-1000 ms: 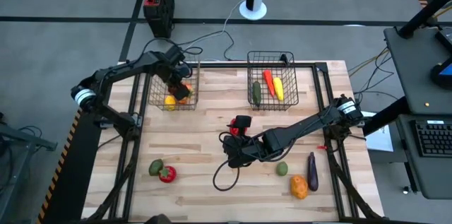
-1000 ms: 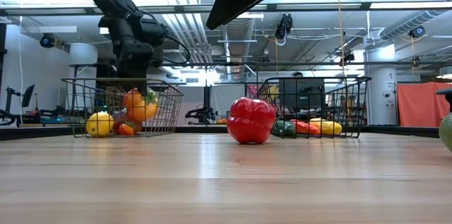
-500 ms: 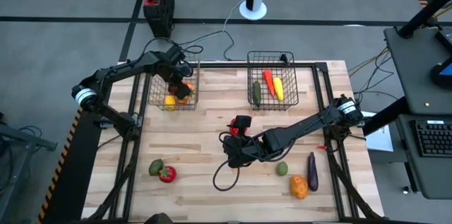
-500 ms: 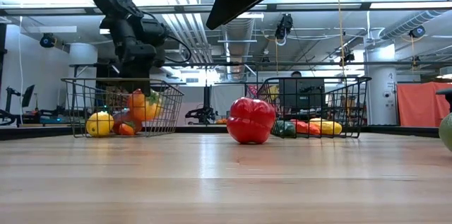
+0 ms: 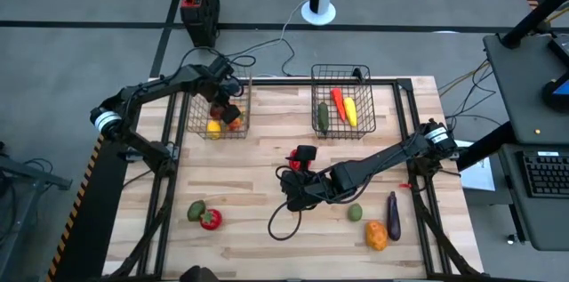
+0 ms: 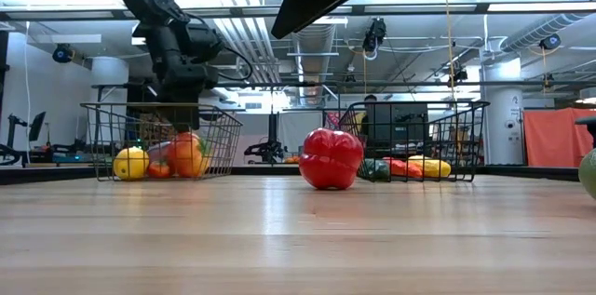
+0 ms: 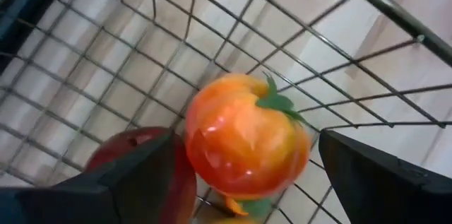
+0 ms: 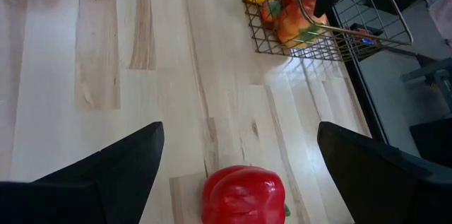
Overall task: Sort produce into baskets
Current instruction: Put the green lime into the left yellow wire basket
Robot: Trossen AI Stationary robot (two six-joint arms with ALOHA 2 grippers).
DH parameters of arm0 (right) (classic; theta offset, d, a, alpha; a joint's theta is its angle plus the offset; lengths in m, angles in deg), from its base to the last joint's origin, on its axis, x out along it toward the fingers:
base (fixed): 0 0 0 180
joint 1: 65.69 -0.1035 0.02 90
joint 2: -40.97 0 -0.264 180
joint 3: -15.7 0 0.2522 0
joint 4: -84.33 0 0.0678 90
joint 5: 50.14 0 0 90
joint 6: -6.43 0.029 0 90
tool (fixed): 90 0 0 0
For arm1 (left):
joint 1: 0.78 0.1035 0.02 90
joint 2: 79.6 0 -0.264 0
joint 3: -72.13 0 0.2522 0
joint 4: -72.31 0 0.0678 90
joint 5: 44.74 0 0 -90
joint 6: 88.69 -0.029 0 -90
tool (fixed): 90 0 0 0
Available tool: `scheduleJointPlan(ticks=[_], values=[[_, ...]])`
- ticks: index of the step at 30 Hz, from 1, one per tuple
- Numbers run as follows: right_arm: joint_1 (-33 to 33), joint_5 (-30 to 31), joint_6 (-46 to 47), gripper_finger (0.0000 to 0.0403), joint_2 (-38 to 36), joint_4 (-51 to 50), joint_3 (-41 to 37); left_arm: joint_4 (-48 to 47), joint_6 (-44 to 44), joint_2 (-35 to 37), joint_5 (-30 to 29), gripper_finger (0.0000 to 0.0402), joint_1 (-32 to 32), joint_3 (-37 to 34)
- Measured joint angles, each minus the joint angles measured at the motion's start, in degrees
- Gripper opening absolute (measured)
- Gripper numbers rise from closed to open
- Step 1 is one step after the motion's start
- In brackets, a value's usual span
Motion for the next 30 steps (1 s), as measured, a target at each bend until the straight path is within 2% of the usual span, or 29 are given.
scheduleJointPlan(ticks=[7, 13, 19, 27, 30], values=[[0.0, 0.0, 0.3, 0.0366, 0.0, 0.0, 0.0, 0.4, -1.0, 0.1, -8.5, 0.0328, 0.0, 0.1], [0.0, 0.0, 0.3, 0.0366, 0.0, 0.0, 0.0, 0.1, -1.0, 0.3, -10.6, 0.0326, 0.0, 0.2], [0.0, 0.0, 0.3, 0.0366, 0.0, 0.0, 0.0, 0.3, -0.8, 0.6, -18.5, 0.0326, 0.1, 0.2], [0.0, 0.0, 0.5, 0.0366, 0.0, 0.0, 0.0, 0.2, -0.8, 0.6, -20.1, 0.0326, 0.0, 0.2], [0.0, 0.0, 0.8, 0.0366, 0.0, 0.0, 0.0, -0.1, -0.7, 0.6, -23.7, 0.0326, 0.0, 0.1]])
